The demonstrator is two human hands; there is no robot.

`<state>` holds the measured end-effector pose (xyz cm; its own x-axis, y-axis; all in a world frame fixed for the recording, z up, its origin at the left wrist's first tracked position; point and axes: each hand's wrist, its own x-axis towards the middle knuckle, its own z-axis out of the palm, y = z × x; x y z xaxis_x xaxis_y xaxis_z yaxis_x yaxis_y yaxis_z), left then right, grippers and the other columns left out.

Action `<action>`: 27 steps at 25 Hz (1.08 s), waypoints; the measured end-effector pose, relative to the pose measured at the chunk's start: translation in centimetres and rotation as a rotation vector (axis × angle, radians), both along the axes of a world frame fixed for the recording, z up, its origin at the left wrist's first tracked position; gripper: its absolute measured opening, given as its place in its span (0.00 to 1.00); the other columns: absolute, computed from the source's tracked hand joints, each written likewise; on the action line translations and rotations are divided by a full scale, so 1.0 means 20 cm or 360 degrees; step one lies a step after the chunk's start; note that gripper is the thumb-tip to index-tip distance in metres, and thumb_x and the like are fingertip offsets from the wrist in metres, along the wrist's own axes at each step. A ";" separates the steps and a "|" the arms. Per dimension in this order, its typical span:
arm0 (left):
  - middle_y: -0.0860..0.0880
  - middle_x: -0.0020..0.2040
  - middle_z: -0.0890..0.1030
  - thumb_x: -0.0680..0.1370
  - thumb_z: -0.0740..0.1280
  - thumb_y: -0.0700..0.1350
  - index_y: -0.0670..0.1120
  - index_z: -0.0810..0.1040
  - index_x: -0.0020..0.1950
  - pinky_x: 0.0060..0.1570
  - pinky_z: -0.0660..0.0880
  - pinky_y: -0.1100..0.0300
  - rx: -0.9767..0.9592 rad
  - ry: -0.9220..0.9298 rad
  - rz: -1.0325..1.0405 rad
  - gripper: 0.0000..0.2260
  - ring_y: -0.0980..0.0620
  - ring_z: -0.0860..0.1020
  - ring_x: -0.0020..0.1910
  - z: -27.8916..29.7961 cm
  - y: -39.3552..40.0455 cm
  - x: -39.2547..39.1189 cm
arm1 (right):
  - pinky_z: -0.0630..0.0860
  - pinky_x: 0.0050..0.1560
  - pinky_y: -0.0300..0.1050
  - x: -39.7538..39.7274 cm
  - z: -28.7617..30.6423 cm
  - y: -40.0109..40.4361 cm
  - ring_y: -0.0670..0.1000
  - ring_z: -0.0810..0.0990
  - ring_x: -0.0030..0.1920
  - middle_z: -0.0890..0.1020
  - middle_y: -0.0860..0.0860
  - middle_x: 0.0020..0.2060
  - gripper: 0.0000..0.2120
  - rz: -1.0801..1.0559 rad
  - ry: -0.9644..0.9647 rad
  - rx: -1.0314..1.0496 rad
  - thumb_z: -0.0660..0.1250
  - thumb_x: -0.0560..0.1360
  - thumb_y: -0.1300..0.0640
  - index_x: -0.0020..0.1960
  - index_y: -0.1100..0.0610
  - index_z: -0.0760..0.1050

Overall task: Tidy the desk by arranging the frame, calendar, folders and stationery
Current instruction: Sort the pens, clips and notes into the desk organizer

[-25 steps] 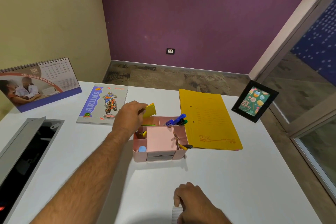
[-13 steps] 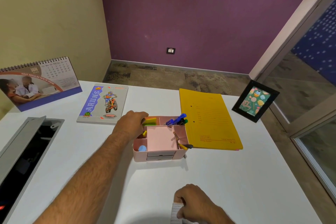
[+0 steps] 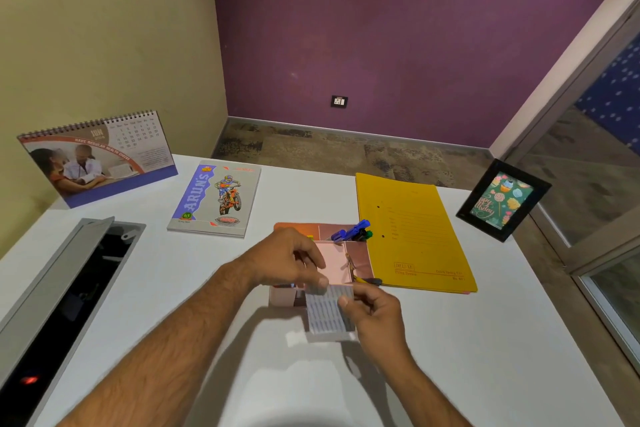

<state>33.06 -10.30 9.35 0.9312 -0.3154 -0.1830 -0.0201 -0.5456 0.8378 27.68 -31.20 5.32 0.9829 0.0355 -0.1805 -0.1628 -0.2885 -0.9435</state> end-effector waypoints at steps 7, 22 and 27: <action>0.57 0.33 0.83 0.69 0.78 0.40 0.46 0.86 0.41 0.36 0.76 0.65 0.0141 -0.0135 -0.0045 0.04 0.62 0.79 0.33 0.08 0.06 0.00 | 0.82 0.45 0.40 -0.02 -0.06 0.08 0.46 0.84 0.49 0.85 0.47 0.47 0.09 -0.0070 -0.0077 0.0231 0.72 0.74 0.61 0.51 0.50 0.80; 0.48 0.49 0.85 0.75 0.73 0.48 0.49 0.85 0.54 0.49 0.80 0.51 0.0737 -0.0800 0.0622 0.09 0.47 0.81 0.48 0.05 0.18 0.25 | 0.54 0.68 0.56 -0.20 -0.66 -0.17 0.52 0.51 0.76 0.66 0.52 0.74 0.33 0.1062 -0.0422 -0.1712 0.51 0.75 0.30 0.72 0.48 0.66; 0.47 0.50 0.84 0.76 0.71 0.46 0.49 0.85 0.54 0.50 0.79 0.52 0.0855 -0.0572 0.0467 0.08 0.45 0.80 0.49 -0.08 0.14 0.21 | 0.57 0.67 0.57 -0.20 -0.70 -0.18 0.54 0.54 0.75 0.67 0.52 0.74 0.34 0.1021 -0.0543 -0.1721 0.53 0.75 0.29 0.73 0.49 0.66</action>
<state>37.34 -7.53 7.82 0.9958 0.0052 0.0916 -0.0339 -0.9068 0.4202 23.62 -34.84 -8.75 0.8469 0.5075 -0.1588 0.4869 -0.8601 -0.1522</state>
